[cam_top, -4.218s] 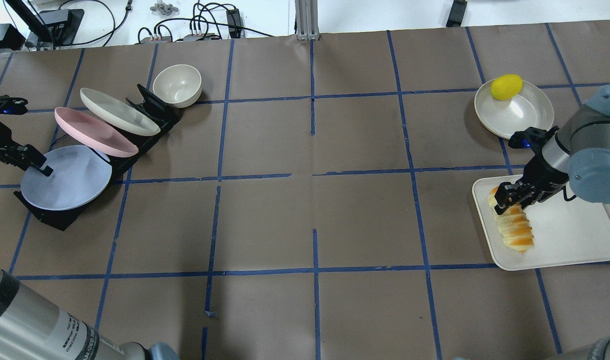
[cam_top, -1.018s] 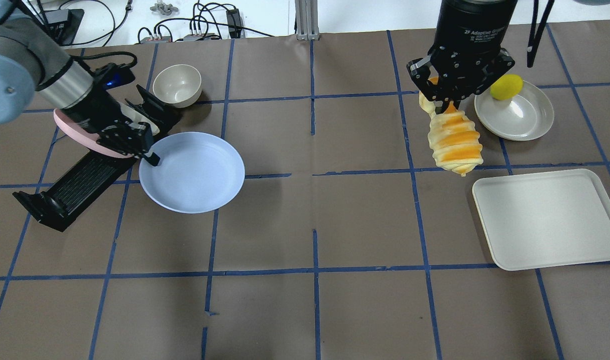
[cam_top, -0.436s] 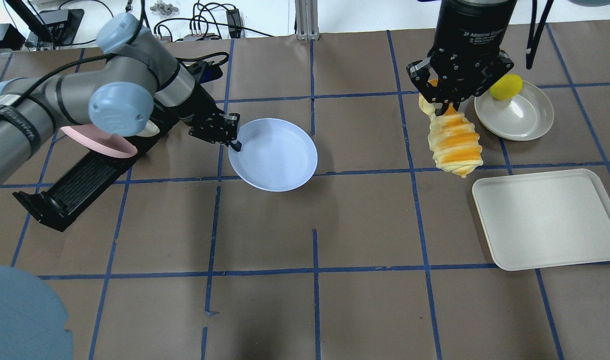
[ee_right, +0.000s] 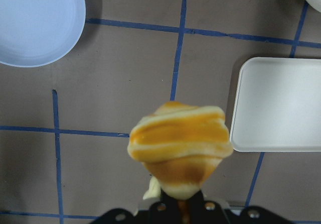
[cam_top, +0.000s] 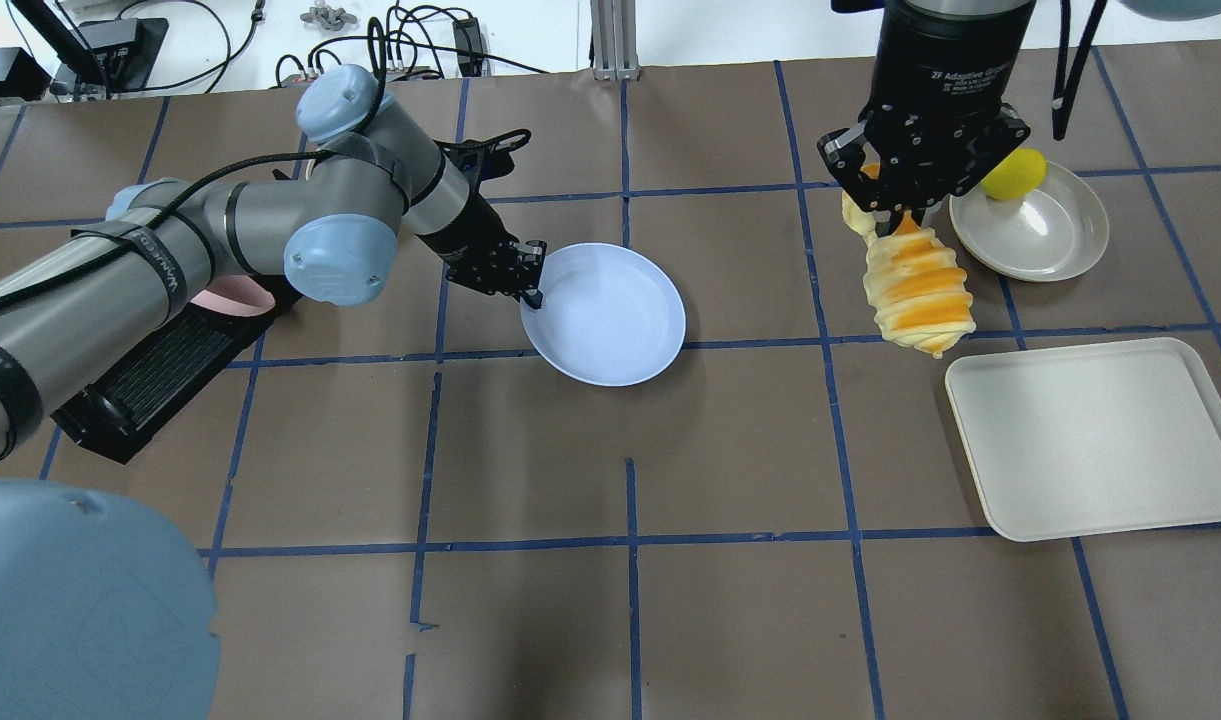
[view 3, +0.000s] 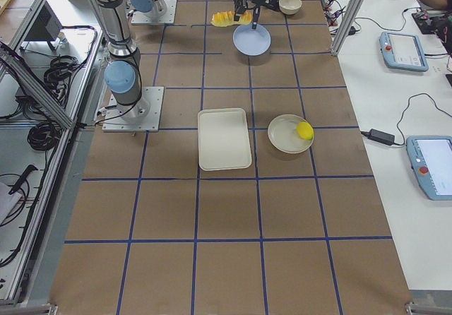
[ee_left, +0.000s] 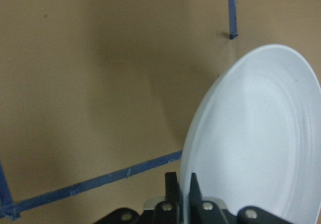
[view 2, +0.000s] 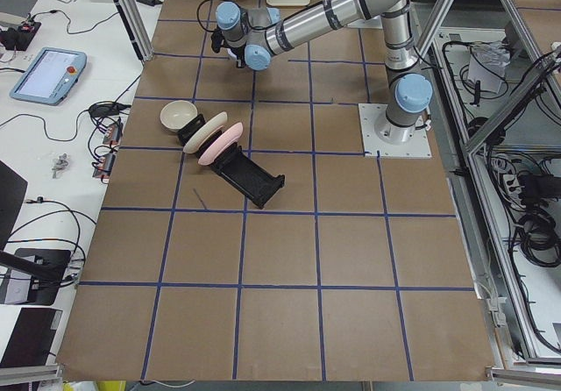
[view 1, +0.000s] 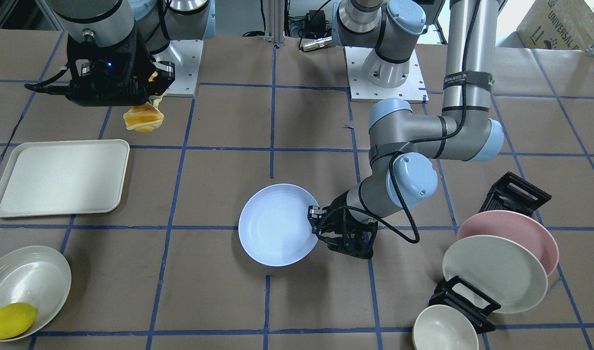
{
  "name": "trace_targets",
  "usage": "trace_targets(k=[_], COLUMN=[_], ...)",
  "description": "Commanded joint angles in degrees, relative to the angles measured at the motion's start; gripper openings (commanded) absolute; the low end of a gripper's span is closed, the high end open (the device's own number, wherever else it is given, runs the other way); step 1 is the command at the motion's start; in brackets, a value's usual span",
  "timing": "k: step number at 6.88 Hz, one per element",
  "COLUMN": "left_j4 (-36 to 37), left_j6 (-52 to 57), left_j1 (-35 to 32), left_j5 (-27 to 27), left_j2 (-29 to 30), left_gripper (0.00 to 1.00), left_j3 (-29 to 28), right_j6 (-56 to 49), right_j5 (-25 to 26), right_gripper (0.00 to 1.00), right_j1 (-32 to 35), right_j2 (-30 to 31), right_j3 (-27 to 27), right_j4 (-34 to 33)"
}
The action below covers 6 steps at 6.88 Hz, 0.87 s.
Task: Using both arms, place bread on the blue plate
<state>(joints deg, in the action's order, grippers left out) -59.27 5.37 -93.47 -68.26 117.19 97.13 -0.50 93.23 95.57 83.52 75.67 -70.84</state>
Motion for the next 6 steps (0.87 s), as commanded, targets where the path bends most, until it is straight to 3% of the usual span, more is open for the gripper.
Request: trace_targets(k=[1,2,4,6], left_j4=[1.3,0.3,-11.2,-21.2], left_j6=[-0.9,-0.9,-0.5,-0.3], left_j1=[-0.1,0.6,4.1,7.7], left_j5=[-0.3,-0.4,-7.0,-13.3], left_j2=[0.3,-1.3,-9.8,-15.8], left_gripper=[1.0,1.0,1.0,1.0], left_j3=[-0.4,-1.0,-2.8,-5.4], right_j6=[-0.2,-0.2,1.2,9.8], right_j5=[0.2,0.1,-1.0,-4.5], right_gripper=[0.02,0.02,0.02,0.02], right_j1=[0.0,0.0,0.3,6.1], right_j2=[-0.1,0.0,-1.8,-8.7], right_j3=[0.2,0.2,-0.3,0.1], right_j4=[0.0,0.0,-1.3,-12.8])
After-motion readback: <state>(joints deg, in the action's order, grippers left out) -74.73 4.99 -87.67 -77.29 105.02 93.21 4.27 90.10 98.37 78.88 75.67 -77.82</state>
